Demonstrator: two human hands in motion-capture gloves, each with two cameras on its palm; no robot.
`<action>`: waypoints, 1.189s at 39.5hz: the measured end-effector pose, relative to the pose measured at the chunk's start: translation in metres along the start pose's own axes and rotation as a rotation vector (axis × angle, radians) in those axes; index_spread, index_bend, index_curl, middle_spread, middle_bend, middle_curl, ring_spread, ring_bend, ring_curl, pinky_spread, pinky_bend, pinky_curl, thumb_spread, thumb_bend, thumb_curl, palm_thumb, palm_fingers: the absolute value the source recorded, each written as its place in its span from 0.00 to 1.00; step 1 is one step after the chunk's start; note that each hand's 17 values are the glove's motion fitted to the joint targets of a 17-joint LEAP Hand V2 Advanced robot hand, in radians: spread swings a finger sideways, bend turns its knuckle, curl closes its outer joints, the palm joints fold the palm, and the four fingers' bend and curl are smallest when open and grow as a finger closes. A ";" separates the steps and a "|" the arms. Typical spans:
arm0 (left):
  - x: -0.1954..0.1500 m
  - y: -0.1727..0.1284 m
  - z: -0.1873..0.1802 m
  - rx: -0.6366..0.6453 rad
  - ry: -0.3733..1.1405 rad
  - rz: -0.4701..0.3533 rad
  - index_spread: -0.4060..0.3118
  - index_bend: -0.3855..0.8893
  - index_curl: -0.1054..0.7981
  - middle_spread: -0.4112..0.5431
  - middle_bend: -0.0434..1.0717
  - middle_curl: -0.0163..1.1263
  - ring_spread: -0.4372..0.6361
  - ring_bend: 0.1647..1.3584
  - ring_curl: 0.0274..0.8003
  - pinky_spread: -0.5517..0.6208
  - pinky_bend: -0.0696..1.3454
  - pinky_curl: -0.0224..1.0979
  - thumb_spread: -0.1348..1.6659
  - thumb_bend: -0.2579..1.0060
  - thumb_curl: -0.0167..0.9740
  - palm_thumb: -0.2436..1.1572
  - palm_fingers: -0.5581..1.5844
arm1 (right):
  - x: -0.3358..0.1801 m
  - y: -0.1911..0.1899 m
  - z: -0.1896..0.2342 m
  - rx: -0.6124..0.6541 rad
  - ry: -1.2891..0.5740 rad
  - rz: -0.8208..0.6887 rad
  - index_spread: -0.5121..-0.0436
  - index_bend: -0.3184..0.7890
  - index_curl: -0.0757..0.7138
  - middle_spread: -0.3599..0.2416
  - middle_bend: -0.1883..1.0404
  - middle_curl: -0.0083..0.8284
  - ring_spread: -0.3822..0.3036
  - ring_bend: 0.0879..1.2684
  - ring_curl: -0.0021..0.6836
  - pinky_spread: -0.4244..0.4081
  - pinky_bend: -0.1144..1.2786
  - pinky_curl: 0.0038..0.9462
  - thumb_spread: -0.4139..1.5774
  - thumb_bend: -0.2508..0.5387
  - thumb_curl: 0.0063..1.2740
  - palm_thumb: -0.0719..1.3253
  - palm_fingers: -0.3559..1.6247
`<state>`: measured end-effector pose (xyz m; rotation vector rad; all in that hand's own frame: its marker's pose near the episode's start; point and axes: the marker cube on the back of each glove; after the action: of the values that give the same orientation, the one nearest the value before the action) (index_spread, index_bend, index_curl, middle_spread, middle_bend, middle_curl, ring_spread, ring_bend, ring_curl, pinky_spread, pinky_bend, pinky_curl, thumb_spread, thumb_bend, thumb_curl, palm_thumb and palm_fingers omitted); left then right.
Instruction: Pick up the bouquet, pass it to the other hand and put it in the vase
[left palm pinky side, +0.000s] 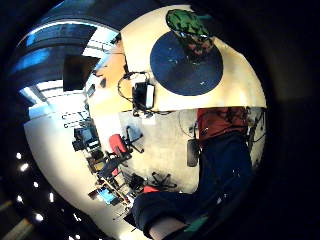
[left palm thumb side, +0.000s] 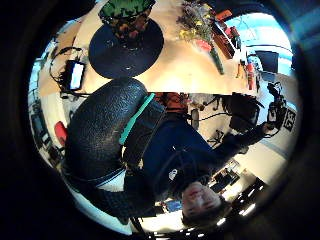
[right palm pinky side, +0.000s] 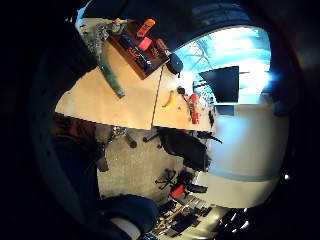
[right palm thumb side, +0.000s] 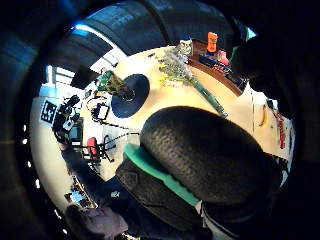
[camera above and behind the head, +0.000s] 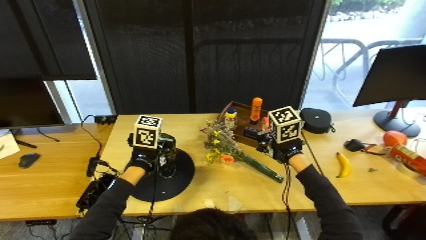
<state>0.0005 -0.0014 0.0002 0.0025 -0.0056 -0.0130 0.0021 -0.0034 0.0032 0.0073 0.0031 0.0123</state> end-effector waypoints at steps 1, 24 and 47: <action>0.000 0.000 0.000 0.000 -0.002 -0.002 0.52 0.50 0.20 0.47 0.24 0.07 0.49 0.17 0.05 0.58 0.22 0.07 0.32 0.26 0.04 0.26 0.47 | 0.001 -0.001 0.001 0.002 0.002 0.004 0.76 0.45 0.17 0.46 0.42 0.13 0.41 0.32 0.17 0.42 0.39 0.09 0.42 0.43 0.01 0.15 0.72; 0.002 0.006 0.016 0.184 0.113 0.002 0.48 0.44 0.42 0.54 0.18 0.21 0.58 0.22 0.25 0.70 0.23 0.23 0.67 0.19 0.16 0.21 0.43 | 0.017 -0.011 0.023 0.050 -0.001 0.182 0.44 0.33 0.32 0.28 0.38 0.38 0.29 0.35 0.49 0.37 0.40 0.31 0.76 0.32 0.09 0.16 0.63; 0.019 0.006 0.027 0.291 0.092 0.046 0.54 0.40 0.38 0.60 0.21 0.27 0.61 0.33 0.33 0.71 0.34 0.31 0.68 0.19 0.23 0.18 0.35 | 0.072 -0.073 0.067 0.005 -0.254 0.408 0.59 0.36 0.26 0.39 0.42 0.48 0.36 0.38 0.54 0.47 0.42 0.36 0.73 0.31 0.18 0.19 0.55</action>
<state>0.0191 0.0043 0.0272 0.2941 0.0846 0.0336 0.0750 -0.0759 0.0698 0.0143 -0.2523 0.4188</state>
